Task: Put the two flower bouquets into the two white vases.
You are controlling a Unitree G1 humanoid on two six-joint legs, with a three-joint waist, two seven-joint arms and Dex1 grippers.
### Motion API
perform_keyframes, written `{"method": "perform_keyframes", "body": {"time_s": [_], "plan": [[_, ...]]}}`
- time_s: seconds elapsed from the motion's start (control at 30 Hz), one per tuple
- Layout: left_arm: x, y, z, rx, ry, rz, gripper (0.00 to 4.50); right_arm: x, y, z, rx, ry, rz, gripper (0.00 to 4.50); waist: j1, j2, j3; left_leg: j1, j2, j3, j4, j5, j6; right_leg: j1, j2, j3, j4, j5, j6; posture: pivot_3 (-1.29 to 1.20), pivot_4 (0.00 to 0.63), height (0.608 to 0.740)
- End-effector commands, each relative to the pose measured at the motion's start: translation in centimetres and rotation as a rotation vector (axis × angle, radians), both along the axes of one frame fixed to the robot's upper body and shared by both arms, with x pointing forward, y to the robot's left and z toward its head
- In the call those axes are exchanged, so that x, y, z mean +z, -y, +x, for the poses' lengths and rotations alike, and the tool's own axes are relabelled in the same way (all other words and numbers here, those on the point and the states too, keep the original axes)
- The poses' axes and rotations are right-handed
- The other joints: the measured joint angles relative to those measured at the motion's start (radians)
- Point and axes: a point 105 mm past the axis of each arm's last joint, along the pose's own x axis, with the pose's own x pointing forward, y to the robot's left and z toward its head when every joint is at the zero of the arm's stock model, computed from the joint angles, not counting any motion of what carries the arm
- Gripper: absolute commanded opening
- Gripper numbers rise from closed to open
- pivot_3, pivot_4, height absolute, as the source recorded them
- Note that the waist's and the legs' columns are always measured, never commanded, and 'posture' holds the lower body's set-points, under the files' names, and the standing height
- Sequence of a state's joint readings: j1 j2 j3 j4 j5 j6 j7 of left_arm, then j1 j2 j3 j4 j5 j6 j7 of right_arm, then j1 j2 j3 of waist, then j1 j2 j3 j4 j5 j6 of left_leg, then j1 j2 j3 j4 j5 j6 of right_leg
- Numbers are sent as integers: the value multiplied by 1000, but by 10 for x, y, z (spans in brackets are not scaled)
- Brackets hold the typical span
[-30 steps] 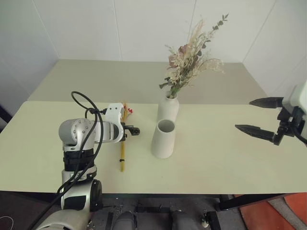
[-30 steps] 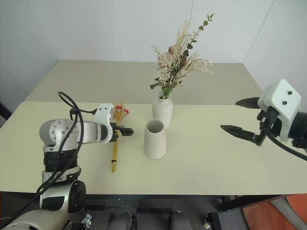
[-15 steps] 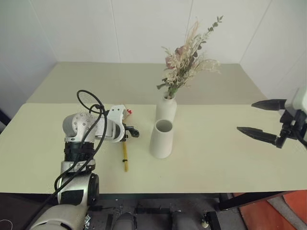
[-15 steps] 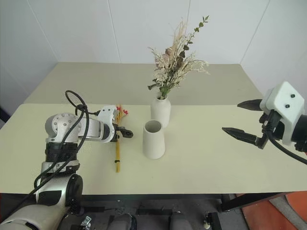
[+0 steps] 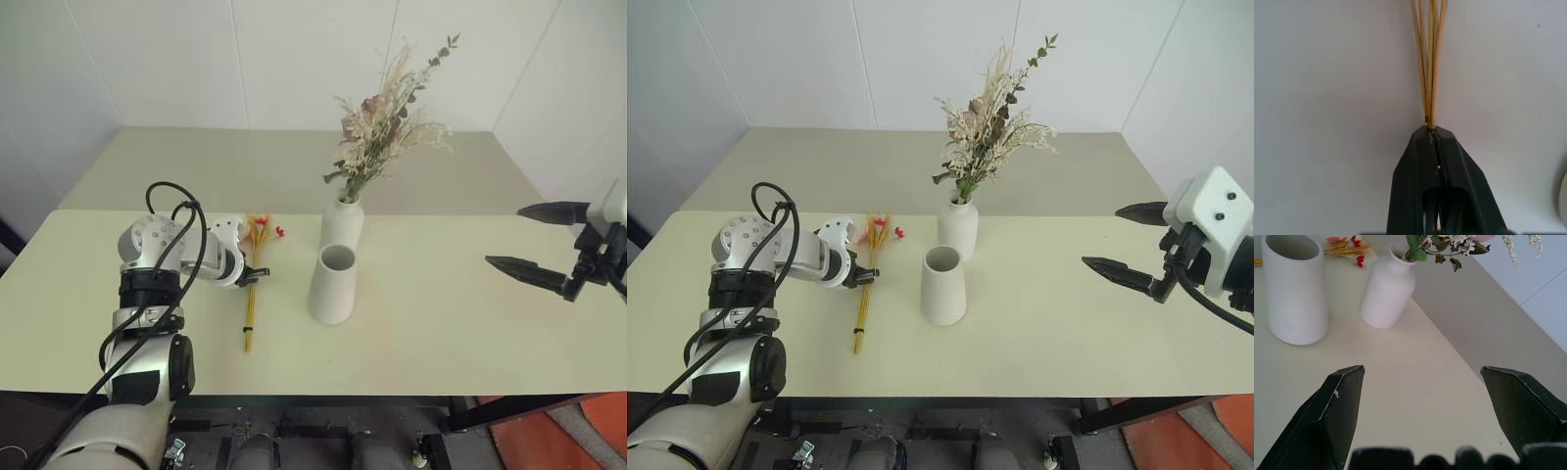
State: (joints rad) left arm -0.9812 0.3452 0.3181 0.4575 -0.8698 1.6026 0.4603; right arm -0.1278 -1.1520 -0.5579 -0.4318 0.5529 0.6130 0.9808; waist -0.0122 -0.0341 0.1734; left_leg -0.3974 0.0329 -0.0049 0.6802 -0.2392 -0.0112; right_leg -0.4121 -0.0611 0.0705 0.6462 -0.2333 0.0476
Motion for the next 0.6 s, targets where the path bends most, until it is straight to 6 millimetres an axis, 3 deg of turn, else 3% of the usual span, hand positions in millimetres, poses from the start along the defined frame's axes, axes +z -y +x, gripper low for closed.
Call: {"method": "perform_keyframes", "body": {"time_s": [0.03, 0.13, 0.23, 0.37, 0.43, 0.5, 0.6], "plan": [[9, -12, 4, 80, 39, 74, 34, 11, 3, -2, -21, 49, -9, 4500, 0, 0, 0, 1, 0, 0, 0, 0, 0, 1, 0, 0, 0, 0, 0, 0, 150, 740], [40, -16, 14, 156, 214, 88, 34, 10, 3, -2, -22, 49, -10, 4500, -2, -1, 1, 1, 0, 0, 0, 0, 0, 1, 0, 0, 0, 0, 0, 0, 150, 740], [86, -28, 26, 268, 490, 92, 34, 10, 3, -2, -23, 49, -10, 4500, -5, -1, 1, -2, 0, 0, -1, 0, -1, -2, 0, 0, -1, 0, 0, 0, 150, 740], [139, -31, 25, 276, 780, 62, 34, 11, 4, -4, -25, 50, -13, 4500, -1, -1, 1, -6, 0, 0, -2, 1, -2, -7, 0, 1, -1, 0, 0, 0, 150, 740], [175, -25, 17, 203, 971, -85, 34, 13, 5, -7, -21, 50, -12, 4500, 0, -1, 1, -8, 0, 0, -2, 1, -2, -9, 0, 0, -1, 0, 0, 0, 150, 740], [210, -18, -5, 49, 1171, -372, 34, 17, 3, -13, 14, 51, 32, 4500, 0, -1, 1, -8, 0, 0, -1, 1, -2, -9, 0, 0, -1, 0, 0, 0, 150, 740], [230, -18, -28, -92, 1334, -569, 34, 22, 0, -21, 60, 52, 78, 4500, 0, -1, 1, -8, 0, 1, -2, 1, -2, -9, 0, 0, -2, 0, 0, 0, 150, 740]]}}
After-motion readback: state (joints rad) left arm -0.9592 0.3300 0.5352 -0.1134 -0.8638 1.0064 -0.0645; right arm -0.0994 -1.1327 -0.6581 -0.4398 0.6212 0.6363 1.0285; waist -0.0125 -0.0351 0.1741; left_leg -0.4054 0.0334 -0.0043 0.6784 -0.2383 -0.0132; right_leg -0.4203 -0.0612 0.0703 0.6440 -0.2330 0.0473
